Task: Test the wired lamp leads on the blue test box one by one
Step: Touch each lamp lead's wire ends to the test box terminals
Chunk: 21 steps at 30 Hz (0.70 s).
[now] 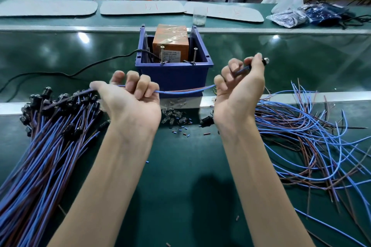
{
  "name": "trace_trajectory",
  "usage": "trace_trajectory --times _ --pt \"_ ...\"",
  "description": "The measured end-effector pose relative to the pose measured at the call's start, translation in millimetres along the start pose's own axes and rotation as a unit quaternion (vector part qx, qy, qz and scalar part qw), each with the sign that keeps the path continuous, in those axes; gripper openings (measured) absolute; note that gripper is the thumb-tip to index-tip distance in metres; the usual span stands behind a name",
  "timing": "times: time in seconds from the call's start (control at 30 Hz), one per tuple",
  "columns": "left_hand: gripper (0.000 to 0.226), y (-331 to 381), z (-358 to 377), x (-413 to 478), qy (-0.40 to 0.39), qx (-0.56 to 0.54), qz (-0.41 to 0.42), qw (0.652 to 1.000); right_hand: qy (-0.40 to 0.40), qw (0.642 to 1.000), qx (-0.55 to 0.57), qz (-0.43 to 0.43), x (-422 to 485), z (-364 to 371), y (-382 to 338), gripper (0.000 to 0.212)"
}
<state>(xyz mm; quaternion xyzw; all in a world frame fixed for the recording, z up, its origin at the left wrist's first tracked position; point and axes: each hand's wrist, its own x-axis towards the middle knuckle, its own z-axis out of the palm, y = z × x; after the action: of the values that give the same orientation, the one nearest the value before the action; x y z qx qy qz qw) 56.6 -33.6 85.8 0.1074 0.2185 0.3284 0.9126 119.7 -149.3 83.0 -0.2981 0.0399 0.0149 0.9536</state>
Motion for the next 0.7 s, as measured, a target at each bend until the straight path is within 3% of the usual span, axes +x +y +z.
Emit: trace_trajectory --times 0.1,0.27,0.4,0.57,0.63,0.7 --pt "0.049 -1.4 -1.9 2.4 0.003 0.032 0.010 0.999 -0.020 0.995 -0.096 0.027 2.3 -2.3 -3.6 0.026" --pt "0.033 5.7 -6.1 13.8 0.060 -0.016 0.017 0.998 -0.069 0.986 -0.149 0.012 9.6 -7.1 -17.5 0.007" --pt "0.045 -0.5 -8.0 13.6 0.057 0.049 0.045 0.996 -0.129 0.969 -0.208 0.039 13.7 -11.9 -25.6 0.017" --pt "0.049 -16.0 -12.3 8.5 -0.113 0.196 0.056 0.972 -0.177 0.956 -0.215 0.090 16.7 -15.1 -31.8 0.028" --pt "0.051 -18.3 -14.2 8.2 -0.212 0.297 0.029 0.930 -0.208 0.945 -0.237 0.084 17.6 -16.4 -34.5 0.039" --pt "0.054 -16.6 -15.1 9.3 -0.295 0.413 -0.008 0.861 -0.230 0.930 -0.281 0.055 17.0 -17.3 -35.2 0.043"
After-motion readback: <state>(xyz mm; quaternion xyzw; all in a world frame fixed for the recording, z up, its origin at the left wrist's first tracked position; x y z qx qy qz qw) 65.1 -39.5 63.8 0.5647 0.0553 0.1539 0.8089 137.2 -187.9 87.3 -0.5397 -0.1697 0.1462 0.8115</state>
